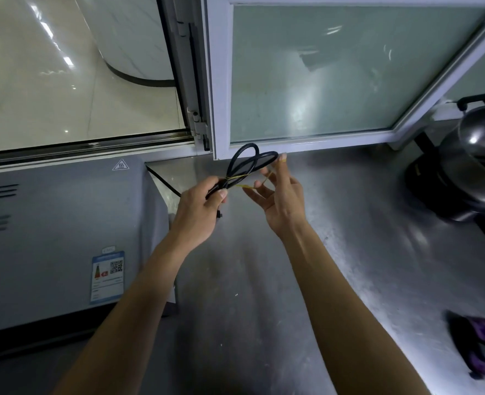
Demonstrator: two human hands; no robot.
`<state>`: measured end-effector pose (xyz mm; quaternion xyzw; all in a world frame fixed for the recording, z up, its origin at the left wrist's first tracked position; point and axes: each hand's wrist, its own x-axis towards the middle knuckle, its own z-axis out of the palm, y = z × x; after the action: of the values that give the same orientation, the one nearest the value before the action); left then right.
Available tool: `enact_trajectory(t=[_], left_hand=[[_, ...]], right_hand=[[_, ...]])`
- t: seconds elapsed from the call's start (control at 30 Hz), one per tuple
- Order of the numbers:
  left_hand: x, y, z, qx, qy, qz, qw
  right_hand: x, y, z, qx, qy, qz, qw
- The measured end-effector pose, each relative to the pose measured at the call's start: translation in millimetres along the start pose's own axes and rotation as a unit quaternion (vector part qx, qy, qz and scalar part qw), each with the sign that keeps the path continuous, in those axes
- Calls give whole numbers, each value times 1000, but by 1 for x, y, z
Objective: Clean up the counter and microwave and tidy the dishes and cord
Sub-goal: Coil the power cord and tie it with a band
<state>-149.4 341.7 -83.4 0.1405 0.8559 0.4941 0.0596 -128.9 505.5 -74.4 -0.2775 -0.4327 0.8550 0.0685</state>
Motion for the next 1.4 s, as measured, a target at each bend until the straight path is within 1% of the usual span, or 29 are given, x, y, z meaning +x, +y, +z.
enact_trajectory(t=[0.1,0.33,0.47,0.63,0.7,0.83,0.97,1.13,1.3,1.4], left_hand=[[1,-2,-1,19,-13,13,1000],[2,-12,-2,86,-46,64,993],[6,-19,-1,140,-54,103,983],[7,-22,0,200,-58,185,960],[8,-24,0,217,-62,202,953],[11,-30,2,229,-67,219,946],[13,-33,1,240,-82,231,939],[16,-35,5,260,-96,238,931],[12,-36,14,308,-83,233,919],[9,-36,17,317,-69,219,920]], right_hand=[[0,-13,-5,-65,-24,-9,998],[2,-31,-14,-120,-41,22,992],[6,-37,-25,-191,-60,29,979],[7,-48,-36,-269,-97,34,957],[8,-51,-38,-289,-115,43,949],[10,-57,-40,-322,-126,51,937],[10,-61,-46,-363,-156,58,917],[9,-66,-47,-433,-180,57,881],[6,-52,-36,-511,-170,28,842],[9,-45,-24,-549,-141,3,824]])
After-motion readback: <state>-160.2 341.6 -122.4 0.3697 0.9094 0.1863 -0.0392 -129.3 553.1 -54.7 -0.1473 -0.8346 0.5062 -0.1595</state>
